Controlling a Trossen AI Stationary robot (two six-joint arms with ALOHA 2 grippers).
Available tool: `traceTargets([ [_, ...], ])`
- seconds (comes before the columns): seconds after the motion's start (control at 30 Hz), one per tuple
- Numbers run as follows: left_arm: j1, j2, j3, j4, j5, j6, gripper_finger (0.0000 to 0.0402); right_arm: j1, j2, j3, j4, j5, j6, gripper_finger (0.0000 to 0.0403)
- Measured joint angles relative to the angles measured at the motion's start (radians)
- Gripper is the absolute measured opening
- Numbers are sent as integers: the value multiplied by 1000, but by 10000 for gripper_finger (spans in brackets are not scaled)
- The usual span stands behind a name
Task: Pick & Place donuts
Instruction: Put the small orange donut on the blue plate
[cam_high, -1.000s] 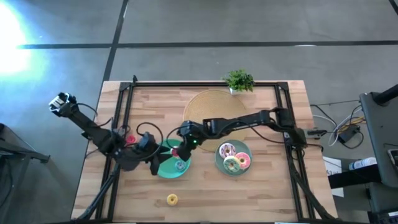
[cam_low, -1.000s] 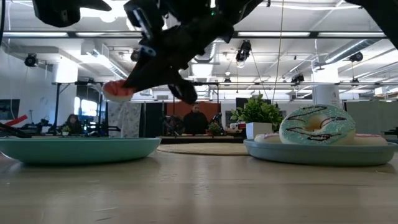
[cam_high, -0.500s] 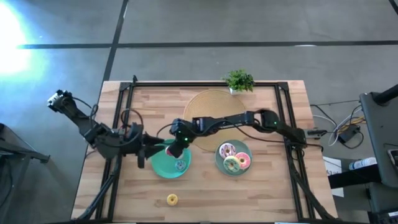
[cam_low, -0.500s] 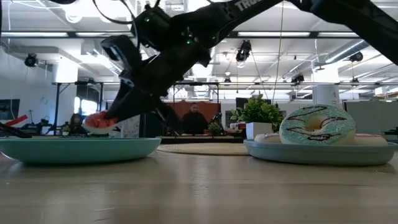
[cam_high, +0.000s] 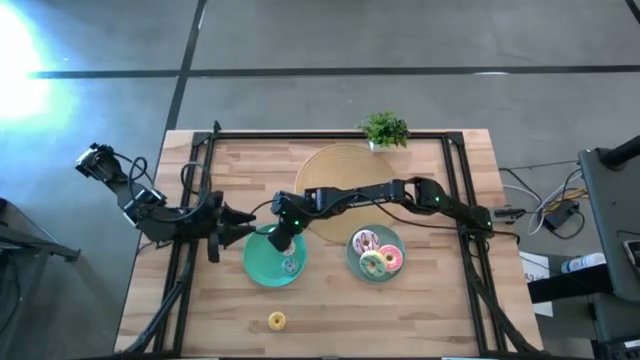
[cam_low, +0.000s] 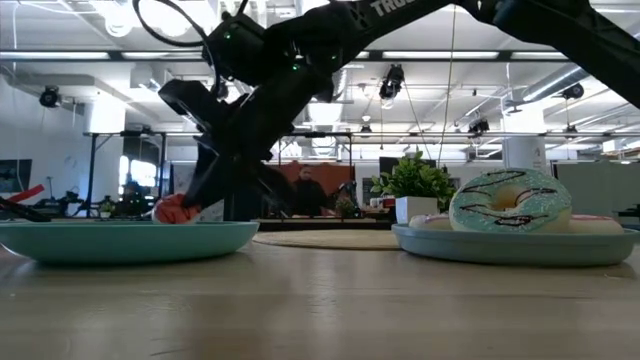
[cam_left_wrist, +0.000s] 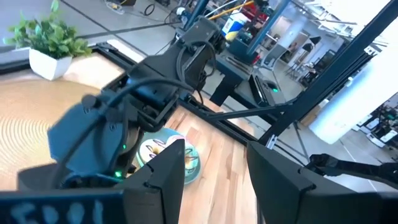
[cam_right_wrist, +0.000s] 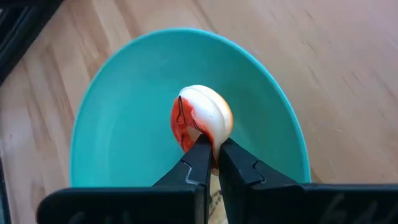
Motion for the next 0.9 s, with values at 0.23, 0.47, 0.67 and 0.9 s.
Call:
traceTargets([
  [0.23, 0, -59, 0, -50, 0, 14, 146, 0, 4, -7, -34, -1, 3, 38],
  [0.47, 0, -82, 0, -82, -3, 12, 146, 0, 4, 5, -33, 2, -4, 120],
  [0.67, 0, -85, 0, -115, -7, -4, 146, 1, 4, 30, -43, 15, -91, 166],
  [0.9, 0, -103, 0, -301, -13, -189, 146, 7, -7, 77, -128, 60, -177, 182],
])
